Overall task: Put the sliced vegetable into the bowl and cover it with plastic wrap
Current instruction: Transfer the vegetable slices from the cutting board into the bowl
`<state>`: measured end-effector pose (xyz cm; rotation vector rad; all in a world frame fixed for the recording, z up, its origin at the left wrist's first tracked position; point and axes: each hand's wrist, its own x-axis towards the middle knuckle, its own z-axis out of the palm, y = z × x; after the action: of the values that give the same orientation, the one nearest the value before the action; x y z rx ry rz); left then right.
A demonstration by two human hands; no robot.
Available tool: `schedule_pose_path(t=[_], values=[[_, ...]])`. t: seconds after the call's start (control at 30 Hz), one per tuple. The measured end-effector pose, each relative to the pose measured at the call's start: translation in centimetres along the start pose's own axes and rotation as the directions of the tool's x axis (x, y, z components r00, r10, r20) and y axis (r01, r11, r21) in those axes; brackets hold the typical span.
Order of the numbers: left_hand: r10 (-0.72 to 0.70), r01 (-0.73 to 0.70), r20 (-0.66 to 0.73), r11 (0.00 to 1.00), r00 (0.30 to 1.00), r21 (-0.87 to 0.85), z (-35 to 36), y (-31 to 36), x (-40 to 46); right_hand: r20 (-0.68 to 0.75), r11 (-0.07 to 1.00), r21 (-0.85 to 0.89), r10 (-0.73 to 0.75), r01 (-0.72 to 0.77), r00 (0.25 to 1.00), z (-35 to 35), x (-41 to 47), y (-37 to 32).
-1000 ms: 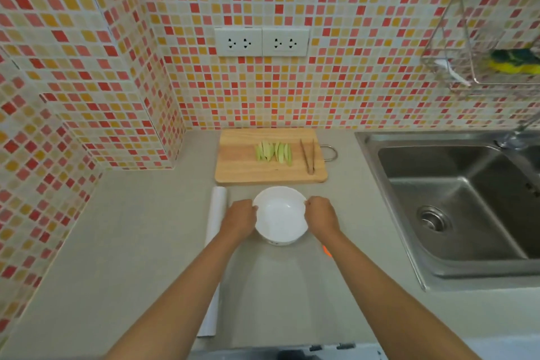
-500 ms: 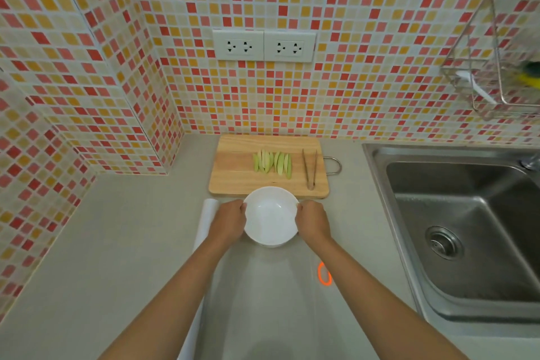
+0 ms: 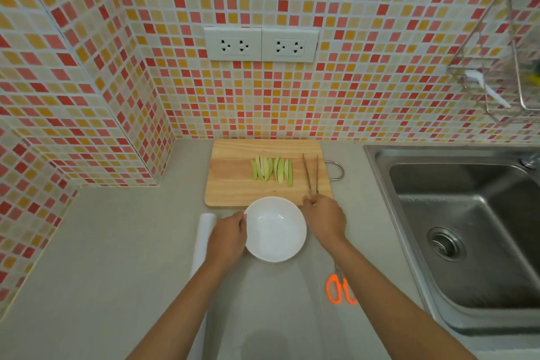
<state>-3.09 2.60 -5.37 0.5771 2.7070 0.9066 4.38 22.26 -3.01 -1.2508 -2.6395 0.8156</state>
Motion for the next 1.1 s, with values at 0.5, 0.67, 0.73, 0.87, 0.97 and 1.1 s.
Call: schedule_pose_path(t=[0.5,0.67,0.73,0.87,0.97,1.1], values=[[-0.022,0.021,0.001,0.995,1.0,-0.093,0.4,-0.9,0.5,0.052,0.978,-0.185,0.105,-0.093,0.993,1.5,8.8,-3.5],[-0.022,0.021,-0.003,0.996,1.0,-0.083,0.2,-0.6,0.5,0.016,0.999,0.001,0.051,-0.051,0.999,0.9,7.5,-4.3],[-0.023,0.024,0.005,0.996,1.0,-0.084,0.1,-0.7,0.5,0.019,1.0,0.019,0.025,-0.025,1.0,0.9,6.7,-4.4],[-0.026,0.027,0.013,0.996,1.0,-0.085,0.0,-0.5,0.5,0.063,1.0,0.027,0.014,-0.015,0.998,0.9,5.3,-4.3],[-0.025,0.027,0.02,0.997,0.999,-0.079,-0.1,-0.4,0.4,0.094,1.0,0.012,0.027,-0.028,0.995,0.9,4.9,-4.6],[-0.032,0.034,0.025,0.997,0.999,-0.066,-0.1,-0.4,0.4,0.099,1.0,-0.018,0.025,-0.023,0.995,1.0,4.9,-5.0]])
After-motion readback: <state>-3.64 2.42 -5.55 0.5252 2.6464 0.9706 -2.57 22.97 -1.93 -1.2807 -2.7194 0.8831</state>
